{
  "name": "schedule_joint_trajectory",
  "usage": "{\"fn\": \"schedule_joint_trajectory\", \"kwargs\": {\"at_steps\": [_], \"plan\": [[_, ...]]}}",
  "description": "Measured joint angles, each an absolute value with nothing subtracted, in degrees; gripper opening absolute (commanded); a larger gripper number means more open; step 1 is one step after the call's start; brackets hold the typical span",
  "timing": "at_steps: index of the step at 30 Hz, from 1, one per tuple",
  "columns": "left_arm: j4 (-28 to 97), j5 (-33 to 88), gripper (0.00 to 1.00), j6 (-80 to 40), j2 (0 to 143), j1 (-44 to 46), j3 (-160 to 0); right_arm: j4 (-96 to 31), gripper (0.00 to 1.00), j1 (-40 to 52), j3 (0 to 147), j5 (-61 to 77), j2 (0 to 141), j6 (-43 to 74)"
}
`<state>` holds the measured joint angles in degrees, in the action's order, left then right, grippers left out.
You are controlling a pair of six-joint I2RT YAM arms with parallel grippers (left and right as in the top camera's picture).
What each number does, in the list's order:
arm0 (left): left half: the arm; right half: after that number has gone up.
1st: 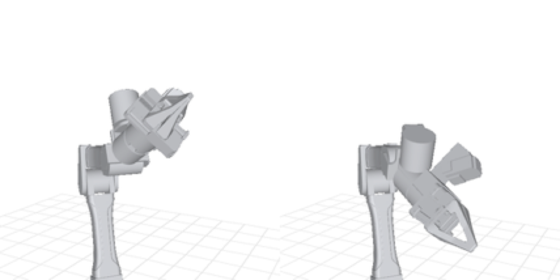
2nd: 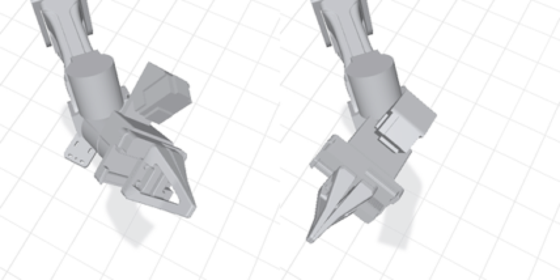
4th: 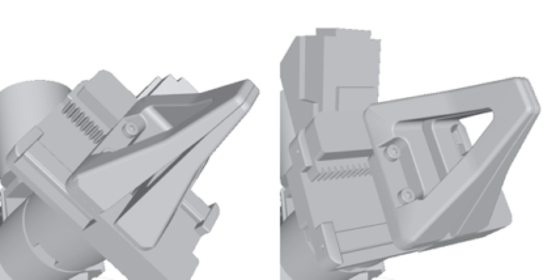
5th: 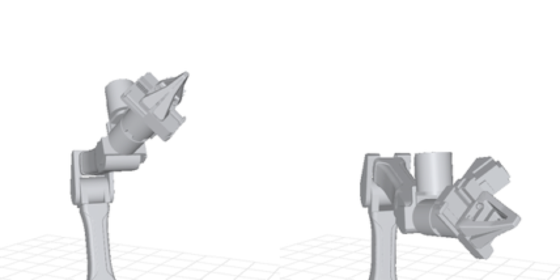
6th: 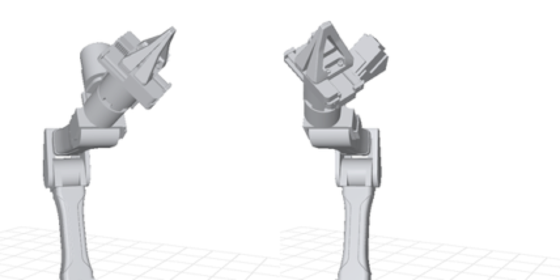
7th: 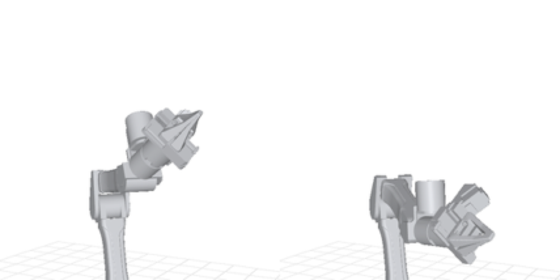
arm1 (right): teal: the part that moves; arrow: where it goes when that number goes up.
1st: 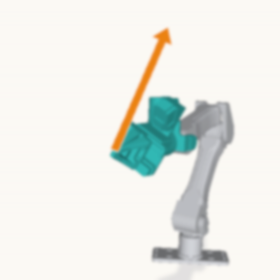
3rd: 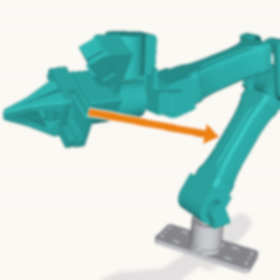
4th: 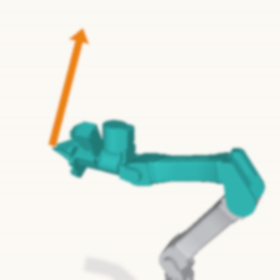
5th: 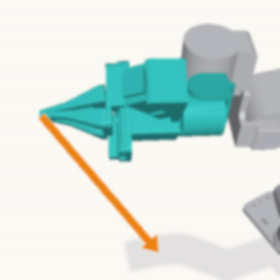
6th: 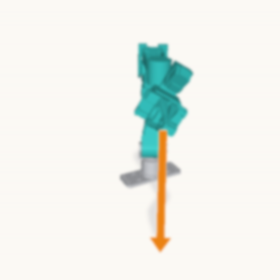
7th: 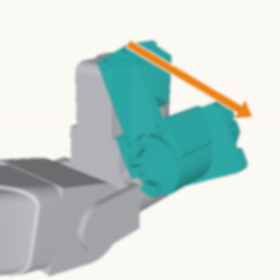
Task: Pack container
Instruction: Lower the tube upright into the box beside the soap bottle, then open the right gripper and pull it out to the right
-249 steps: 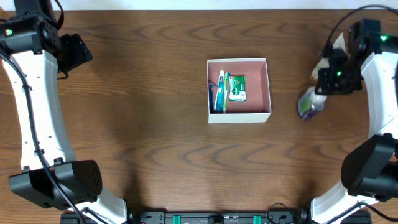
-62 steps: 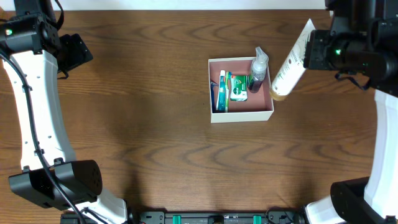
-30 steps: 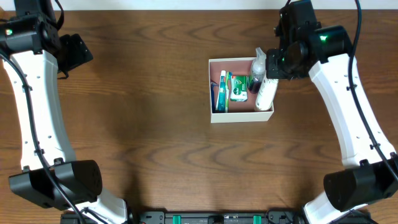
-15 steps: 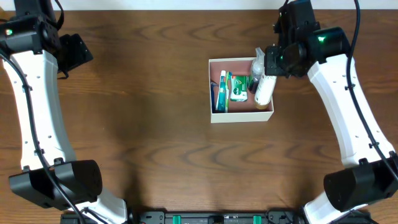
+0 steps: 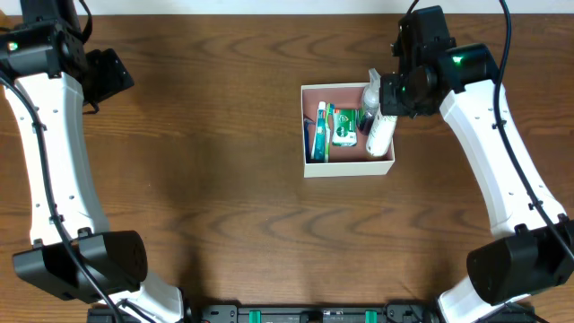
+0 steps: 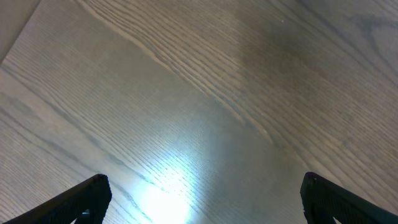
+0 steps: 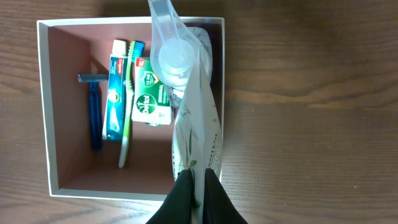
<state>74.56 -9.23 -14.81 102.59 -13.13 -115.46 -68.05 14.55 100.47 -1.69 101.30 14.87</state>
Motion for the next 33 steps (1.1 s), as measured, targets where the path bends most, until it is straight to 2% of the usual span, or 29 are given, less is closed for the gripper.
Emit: {"fn": "schedule_joint_trajectory", "kwargs": {"at_steps": [15, 19, 22, 25, 29, 33], "plan": [[74.6, -9.2, 0.98, -14.8, 102.6, -13.1, -115.5, -67.9, 0.06, 14.5, 100.4, -1.3, 101.3, 14.9], [74.6, -9.2, 0.98, -14.8, 102.6, -13.1, -115.5, -67.9, 0.11, 14.5, 100.3, -1.2, 101.3, 14.9], [74.6, -9.2, 0.98, -14.8, 102.6, -13.1, -115.5, -67.7, 0.22, 14.5, 100.3, -1.2, 101.3, 15.1], [74.6, -9.2, 0.98, -14.8, 102.6, -13.1, -115.5, -66.8, 0.39, 14.5, 100.4, -1.2, 101.3, 15.3], [74.6, -9.2, 0.98, -14.8, 102.6, -13.1, -115.5, -65.5, 0.68, 14.3, 102.0, -2.1, 101.1, 15.4], [74.6, -9.2, 0.98, -14.8, 102.6, -13.1, -115.5, -66.2, 0.84, 12.7, 108.7, -4.5, 100.2, 15.2]]}}
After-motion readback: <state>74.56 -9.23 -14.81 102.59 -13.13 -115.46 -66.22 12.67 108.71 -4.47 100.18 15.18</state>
